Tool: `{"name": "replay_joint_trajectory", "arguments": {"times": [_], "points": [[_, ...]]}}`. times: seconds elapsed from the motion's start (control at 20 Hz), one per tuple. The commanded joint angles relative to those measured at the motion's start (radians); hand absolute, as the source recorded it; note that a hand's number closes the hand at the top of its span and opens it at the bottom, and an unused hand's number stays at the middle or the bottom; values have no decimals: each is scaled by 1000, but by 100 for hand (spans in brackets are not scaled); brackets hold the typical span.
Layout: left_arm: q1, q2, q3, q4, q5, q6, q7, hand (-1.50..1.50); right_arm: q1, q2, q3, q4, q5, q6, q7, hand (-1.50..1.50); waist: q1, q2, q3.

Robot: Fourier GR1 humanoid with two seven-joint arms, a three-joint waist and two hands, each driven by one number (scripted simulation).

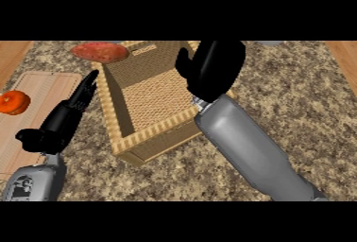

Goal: Pick the sweet potato from the placemat and place it in the basket

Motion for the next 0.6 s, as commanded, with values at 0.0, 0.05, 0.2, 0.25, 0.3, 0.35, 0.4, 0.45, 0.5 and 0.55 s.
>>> {"name": "replay_joint_trajectory", "arguments": {"times": [0.0, 0.05, 0.2, 0.25, 0.3, 0.35, 0.4, 0.45, 0.5, 0.55], "points": [[32, -20, -32, -25, -12, 1, 13, 0, 5, 11, 12, 21, 26, -108, 222, -150, 0, 1, -2], [-12, 20, 12, 15, 27, -35, 27, 0, -13, 11, 18, 20, 27, -110, 231, -150, -1, 3, -2], [-20, -26, -15, 22, -11, 17, 24, 0, -10, 11, 30, 3, 22, -112, 206, -150, -12, 1, -2], [-6, 15, 6, 2, 14, -26, 22, 0, -30, 11, 26, 29, 19, -135, 208, -150, -2, 2, -2], [56, -16, -28, -42, 4, -17, 12, 0, -52, 11, -5, 39, -1, -138, 194, -150, 10, 1, -2], [24, -25, -27, -5, -5, -2, 11, 0, -78, 11, -22, -3, -33, -117, 156, -150, -5, 1, -2], [11, -28, -31, -36, -7, 7, 53, 0, -27, 11, 0, -3, -6, -212, 176, -150, 1, 2, -1], [27, -7, 4, 0, 9, -5, 7, 0, -41, 11, -63, -56, -26, -188, 128, -150, -15, 0, -2], [41, -5, -11, 11, -9, -10, -20, 0, -33, 11, -23, -72, -8, -192, 176, -150, -12, -1, -2], [-17, -2, -8, -2, 5, -12, 48, 0, -2, 11, -23, -69, -15, -232, 163, -150, -15, 1, -1]]}}
